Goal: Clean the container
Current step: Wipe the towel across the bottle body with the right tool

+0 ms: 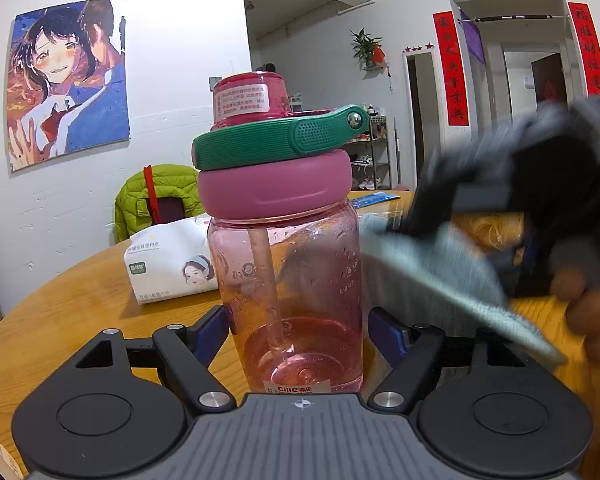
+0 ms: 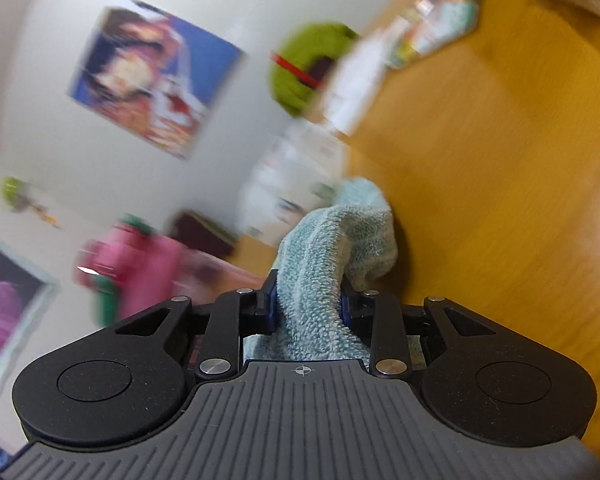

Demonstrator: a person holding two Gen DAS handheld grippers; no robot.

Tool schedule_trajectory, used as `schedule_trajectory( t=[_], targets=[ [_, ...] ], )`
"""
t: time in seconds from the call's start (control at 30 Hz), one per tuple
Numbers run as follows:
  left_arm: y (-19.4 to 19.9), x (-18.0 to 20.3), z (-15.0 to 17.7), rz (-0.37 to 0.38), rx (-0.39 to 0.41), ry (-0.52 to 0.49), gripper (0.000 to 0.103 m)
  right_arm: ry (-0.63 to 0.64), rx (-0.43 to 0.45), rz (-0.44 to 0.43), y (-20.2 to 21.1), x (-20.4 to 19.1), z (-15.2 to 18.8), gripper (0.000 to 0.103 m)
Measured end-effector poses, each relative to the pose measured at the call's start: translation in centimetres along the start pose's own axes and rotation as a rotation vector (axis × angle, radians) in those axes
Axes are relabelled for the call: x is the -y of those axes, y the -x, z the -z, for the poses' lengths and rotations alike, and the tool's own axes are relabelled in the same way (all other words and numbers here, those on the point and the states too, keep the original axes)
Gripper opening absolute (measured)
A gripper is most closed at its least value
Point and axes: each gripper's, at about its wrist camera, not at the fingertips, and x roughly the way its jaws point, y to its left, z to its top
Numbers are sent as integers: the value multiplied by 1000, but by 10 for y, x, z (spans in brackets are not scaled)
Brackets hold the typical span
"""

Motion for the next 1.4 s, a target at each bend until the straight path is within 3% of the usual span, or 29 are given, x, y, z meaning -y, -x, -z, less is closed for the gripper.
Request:
schedule_trajectory(
  t=[0.1, 0.13, 0.3, 0.4, 0.47, 0.57, 0.7, 0.87, 0.97, 1.1, 1.4],
  targets=[
    [0, 0, 0, -2, 0, -3, 74, 7, 49, -142, 12, -8, -4, 32],
    [0, 1, 0, -3, 0, -3, 74, -2, 40, -148, 11, -8, -4, 32],
    [0, 1, 0, -2, -2, -3, 74, -103, -47, -54, -3, 11, -6, 32],
    [0, 2, 1, -3, -3, -8, 74, -70, -105, 123, -18, 16, 0, 32],
    [1, 2, 1, -2, -3, -5, 74, -36, -114, 169, -22, 14, 1, 32],
    [1, 2, 1, -5, -7, 1, 74, -5, -108, 181, -23, 10, 2, 32],
    [5, 0, -1, -12, -37, 64, 84, 65, -65, 185, -19, 1, 3, 33],
    [15, 5, -5, -103, -68, 133, 84, 111, 52, 156, -6, -6, 2, 33],
    [15, 9, -5, -49, -88, 130, 82, 88, 76, 98, -4, -4, -1, 33],
    [11, 10, -2, -20, -64, 88, 84, 51, 21, 24, -9, -4, 0, 33],
    [-3, -2, -3, 13, -42, 49, 83, 85, -40, 103, -5, -11, 3, 33]
  ],
)
